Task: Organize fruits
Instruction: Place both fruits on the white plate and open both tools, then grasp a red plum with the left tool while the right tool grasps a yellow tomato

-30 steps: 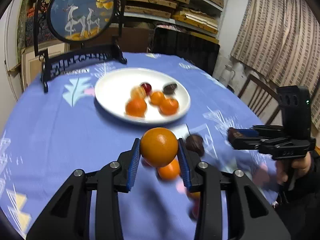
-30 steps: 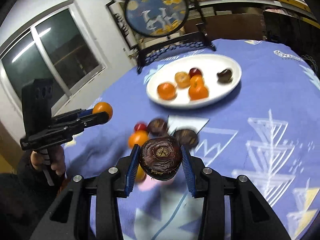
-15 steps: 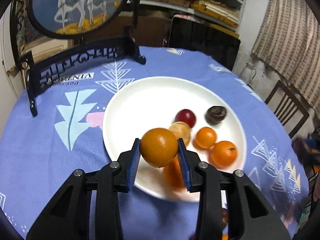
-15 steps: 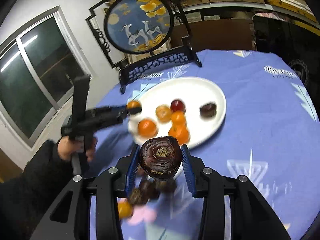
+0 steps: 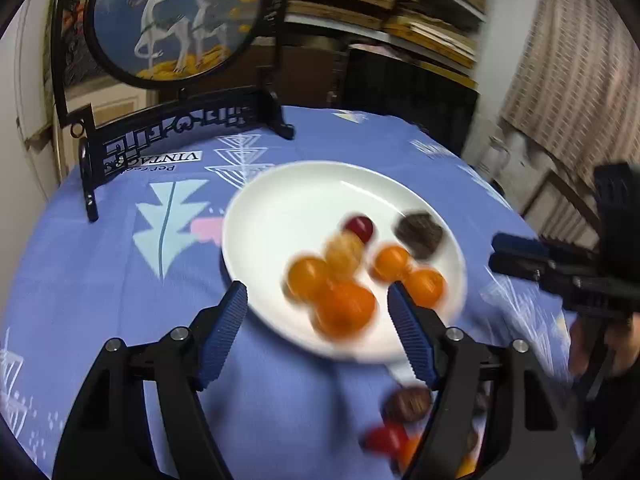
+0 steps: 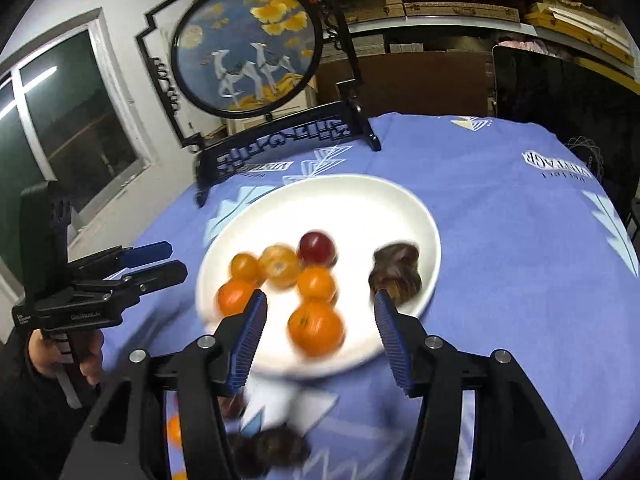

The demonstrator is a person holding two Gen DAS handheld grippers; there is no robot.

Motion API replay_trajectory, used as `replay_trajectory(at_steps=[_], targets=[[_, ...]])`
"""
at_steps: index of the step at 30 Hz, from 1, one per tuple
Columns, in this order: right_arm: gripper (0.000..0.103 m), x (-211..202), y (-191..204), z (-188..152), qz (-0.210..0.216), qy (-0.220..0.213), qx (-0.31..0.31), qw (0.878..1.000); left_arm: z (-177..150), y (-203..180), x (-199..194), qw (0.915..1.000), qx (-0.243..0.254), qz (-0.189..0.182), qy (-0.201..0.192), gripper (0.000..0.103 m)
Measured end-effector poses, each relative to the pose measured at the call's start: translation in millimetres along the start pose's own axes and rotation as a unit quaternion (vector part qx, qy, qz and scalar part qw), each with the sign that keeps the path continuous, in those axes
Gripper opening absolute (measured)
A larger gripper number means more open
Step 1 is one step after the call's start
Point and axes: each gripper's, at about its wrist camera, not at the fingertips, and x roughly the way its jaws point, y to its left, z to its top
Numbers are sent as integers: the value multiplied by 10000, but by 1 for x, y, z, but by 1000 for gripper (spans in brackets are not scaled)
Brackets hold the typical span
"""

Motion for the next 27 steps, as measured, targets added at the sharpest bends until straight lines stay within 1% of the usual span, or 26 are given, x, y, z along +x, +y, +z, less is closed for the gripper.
replay_trajectory(at_steps=[2,3,5,8,9,12,15,16,17,18,19,22,26,27], targets=[[57,-14,1,-16,-1,14,1,10000,-22,-14,-16,9996,248,-102,68,70],[58,-23,1,-28,-8,17,17,10000,-41,-26,-28,9987,460,-169,134,70],[58,-37,-3,-51,-17,17,135,9999,-67,-43,-43,9968,717,-288,208,70],[59,-51,-9,-78,-26,11,354,9994,-112,-74,-74,9911,1184,-588,138,70],[60,-53,-9,-84,-23,27,401,9992,-129,-85,-82,9893,1307,-634,154,70],[60,-58,-5,-99,8,75,416,9991,-153,-105,-79,9885,1354,-585,344,70],[60,-61,0,-107,66,100,420,9990,-161,-112,-65,9899,1227,-504,503,69],[60,-62,2,-109,79,108,422,9990,-162,-111,-60,9906,1172,-487,519,62],[60,-63,3,-111,86,122,423,9990,-162,-110,-55,9913,1086,-467,574,52],[60,-63,5,-113,102,142,424,9989,-163,-105,-49,9917,905,-594,696,47],[60,-63,8,-115,119,171,410,9989,-164,-103,-48,9919,801,-697,703,38],[60,-59,16,-122,202,319,333,9987,-165,-102,-58,9926,801,-781,478,38],[60,-47,37,-131,506,620,137,9967,-163,-99,-83,9928,768,-907,165,38],[60,-44,46,-133,583,690,37,9959,-161,-96,-89,9935,736,-864,79,38]])
